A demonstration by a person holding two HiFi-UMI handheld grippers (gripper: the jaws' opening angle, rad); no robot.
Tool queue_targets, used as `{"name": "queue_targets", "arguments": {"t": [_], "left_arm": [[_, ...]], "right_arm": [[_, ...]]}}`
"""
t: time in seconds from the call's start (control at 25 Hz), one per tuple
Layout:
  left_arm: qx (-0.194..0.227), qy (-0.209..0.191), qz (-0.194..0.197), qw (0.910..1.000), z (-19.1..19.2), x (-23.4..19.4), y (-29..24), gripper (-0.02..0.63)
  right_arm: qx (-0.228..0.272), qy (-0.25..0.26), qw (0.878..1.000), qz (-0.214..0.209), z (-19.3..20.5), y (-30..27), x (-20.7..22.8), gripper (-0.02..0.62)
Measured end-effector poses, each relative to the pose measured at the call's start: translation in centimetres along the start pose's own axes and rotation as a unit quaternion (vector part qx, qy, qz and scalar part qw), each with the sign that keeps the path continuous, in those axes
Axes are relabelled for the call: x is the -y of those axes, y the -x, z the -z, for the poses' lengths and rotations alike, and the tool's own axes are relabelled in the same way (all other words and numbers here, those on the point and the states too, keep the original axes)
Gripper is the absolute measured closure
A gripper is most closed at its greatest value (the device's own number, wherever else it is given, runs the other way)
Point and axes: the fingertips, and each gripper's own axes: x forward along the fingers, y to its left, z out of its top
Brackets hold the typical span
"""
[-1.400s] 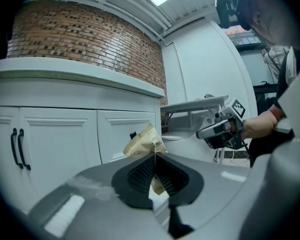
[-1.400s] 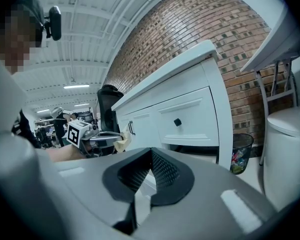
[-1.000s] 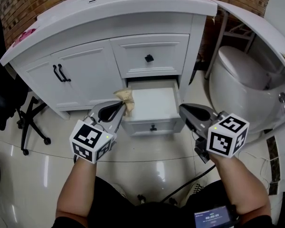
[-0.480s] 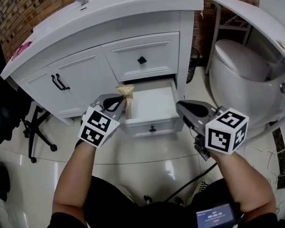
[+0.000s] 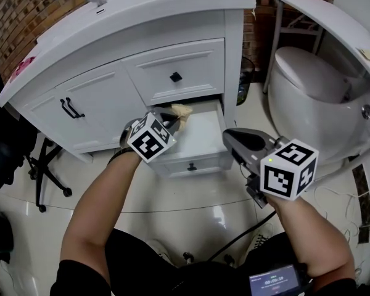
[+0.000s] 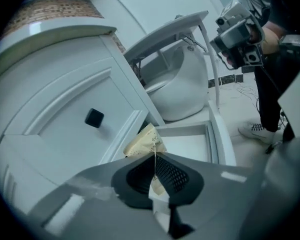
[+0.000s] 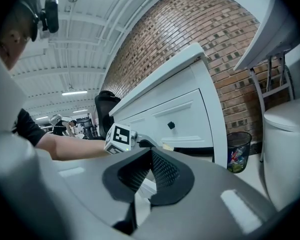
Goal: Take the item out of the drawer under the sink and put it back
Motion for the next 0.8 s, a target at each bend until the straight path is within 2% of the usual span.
{"name": "queue_targets", "arguments": {"t": [0.2, 0.4, 0.8], "left_arm": [[-0.04, -0.029, 0.048, 0.9976, 0.9, 1.0, -4.7, 0.594], [-0.072, -0.031, 0.089, 0.993, 2.5, 2.3, -8.1, 0.591], [-0.109, -0.04, 0.127, 0.985, 4.3, 3.3, -11.3, 0.58]], "right_arm": [[-0.009, -0.005, 1.0, 0.006, 0.5, 0.1, 0.8, 0.592], [-0.022, -0.011, 1.0, 0.013, 1.4, 0.0, 2.0, 0.592], [-0.03, -0.032, 0.999, 0.022, 2.1, -0.3, 3.6, 0.592]]}}
